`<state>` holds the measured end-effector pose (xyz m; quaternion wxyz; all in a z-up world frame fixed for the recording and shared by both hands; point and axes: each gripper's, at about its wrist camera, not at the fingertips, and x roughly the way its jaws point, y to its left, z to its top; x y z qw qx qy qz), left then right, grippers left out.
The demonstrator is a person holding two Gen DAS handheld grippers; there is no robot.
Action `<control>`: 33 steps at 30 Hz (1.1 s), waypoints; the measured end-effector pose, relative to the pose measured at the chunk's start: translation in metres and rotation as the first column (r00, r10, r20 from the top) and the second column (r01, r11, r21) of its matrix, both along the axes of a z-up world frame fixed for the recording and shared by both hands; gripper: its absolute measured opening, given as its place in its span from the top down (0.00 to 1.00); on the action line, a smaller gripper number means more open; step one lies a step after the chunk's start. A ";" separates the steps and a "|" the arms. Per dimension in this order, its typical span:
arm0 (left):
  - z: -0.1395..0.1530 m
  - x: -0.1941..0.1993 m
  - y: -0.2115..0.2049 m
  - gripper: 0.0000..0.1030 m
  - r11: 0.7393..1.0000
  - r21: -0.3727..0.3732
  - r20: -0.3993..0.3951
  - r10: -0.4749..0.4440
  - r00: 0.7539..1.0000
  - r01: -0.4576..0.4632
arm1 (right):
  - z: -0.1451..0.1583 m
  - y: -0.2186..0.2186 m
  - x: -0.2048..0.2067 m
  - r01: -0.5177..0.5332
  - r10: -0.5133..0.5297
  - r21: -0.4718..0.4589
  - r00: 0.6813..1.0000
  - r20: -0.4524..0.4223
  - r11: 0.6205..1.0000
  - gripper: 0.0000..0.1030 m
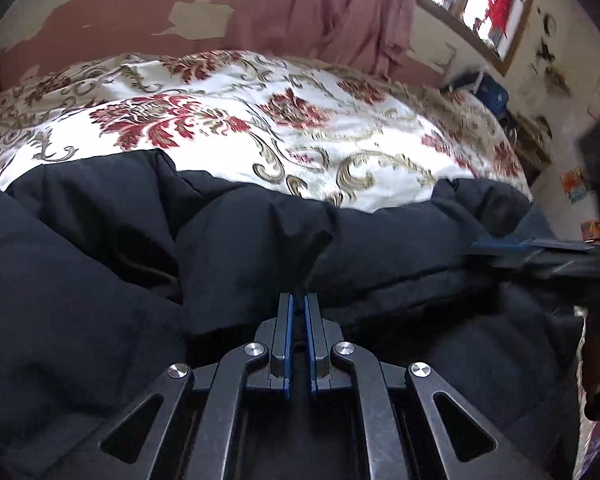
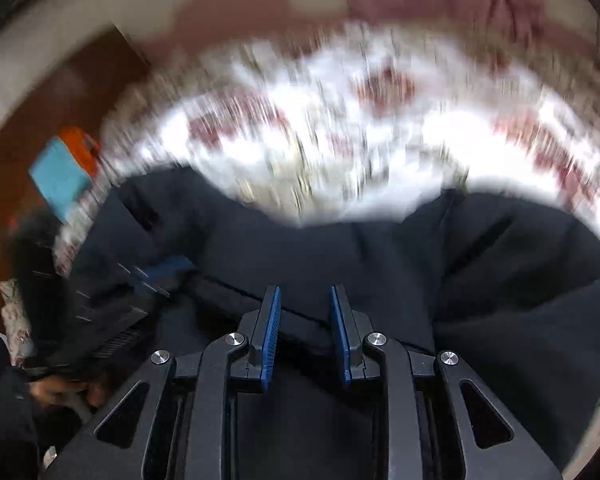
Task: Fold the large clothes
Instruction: 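Open both tools to release the folded hem onto the jacket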
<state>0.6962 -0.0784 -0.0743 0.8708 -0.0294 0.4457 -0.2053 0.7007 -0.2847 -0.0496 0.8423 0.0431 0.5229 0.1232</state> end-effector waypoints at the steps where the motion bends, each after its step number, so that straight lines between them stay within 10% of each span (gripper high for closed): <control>1: -0.004 0.002 -0.002 0.94 1.000 0.020 -0.021 -0.014 1.000 0.014 | -0.015 0.001 0.001 0.000 0.000 -0.011 0.999 -0.038 1.000 0.79; 10: -0.039 0.035 -0.019 0.96 0.991 0.137 -0.164 0.018 0.986 0.004 | -0.071 0.004 0.024 0.007 -0.007 -0.002 0.998 -0.065 1.000 0.83; 16: -0.051 0.038 -0.025 0.96 0.990 0.141 -0.126 0.047 0.991 -0.029 | -0.085 0.008 0.030 0.035 -0.035 -0.004 0.999 0.017 0.999 0.86; 23: -0.023 0.019 0.000 0.96 0.998 -0.005 -0.079 0.061 0.995 -0.062 | -0.052 -0.001 -0.004 0.066 -0.070 0.035 0.991 0.115 0.997 0.82; 29: 0.003 -0.009 0.009 0.92 0.991 0.020 -0.010 0.129 0.992 -0.129 | -0.020 -0.009 -0.036 0.093 -0.092 0.005 0.973 0.211 0.996 0.68; 33: 0.017 -0.021 0.020 0.67 0.986 -0.006 -0.002 0.165 0.986 -0.165 | 0.001 -0.013 -0.052 0.121 -0.113 -0.015 0.959 0.261 0.993 0.54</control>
